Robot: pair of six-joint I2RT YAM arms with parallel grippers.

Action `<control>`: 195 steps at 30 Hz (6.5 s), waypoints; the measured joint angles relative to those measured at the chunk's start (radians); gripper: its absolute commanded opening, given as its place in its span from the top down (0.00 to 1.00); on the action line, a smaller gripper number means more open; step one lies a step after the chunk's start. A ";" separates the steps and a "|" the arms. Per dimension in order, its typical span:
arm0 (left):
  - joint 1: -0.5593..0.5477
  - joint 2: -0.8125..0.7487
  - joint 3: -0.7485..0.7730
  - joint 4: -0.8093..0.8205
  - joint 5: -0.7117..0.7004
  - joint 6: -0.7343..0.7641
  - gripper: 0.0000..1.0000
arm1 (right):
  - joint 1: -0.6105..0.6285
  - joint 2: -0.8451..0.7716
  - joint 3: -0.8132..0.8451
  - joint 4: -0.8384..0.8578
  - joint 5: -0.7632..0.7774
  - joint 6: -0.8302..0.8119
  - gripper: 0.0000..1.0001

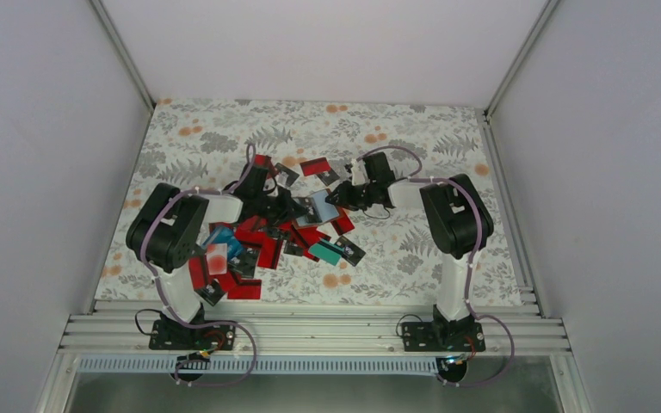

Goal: Put the credit cards into the card holder

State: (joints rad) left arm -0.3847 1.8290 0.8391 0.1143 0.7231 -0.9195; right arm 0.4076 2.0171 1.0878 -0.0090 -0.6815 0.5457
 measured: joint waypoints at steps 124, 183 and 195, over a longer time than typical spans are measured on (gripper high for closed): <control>-0.147 0.314 0.603 -0.580 -0.022 0.491 0.43 | -0.071 -0.080 -0.035 -0.124 0.061 -0.041 0.78; -0.210 0.231 0.640 -0.800 -0.488 0.520 0.97 | -0.072 -0.084 -0.050 -0.107 -0.160 -0.011 0.65; -0.225 0.259 0.640 -0.789 -0.517 0.527 0.98 | -0.072 -0.084 -0.050 -0.107 -0.161 -0.008 0.65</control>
State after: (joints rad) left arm -0.6094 2.0880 1.4792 -0.6746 0.2066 -0.3923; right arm 0.3351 1.9327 1.0374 -0.1158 -0.8425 0.5373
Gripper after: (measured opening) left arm 0.029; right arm 0.352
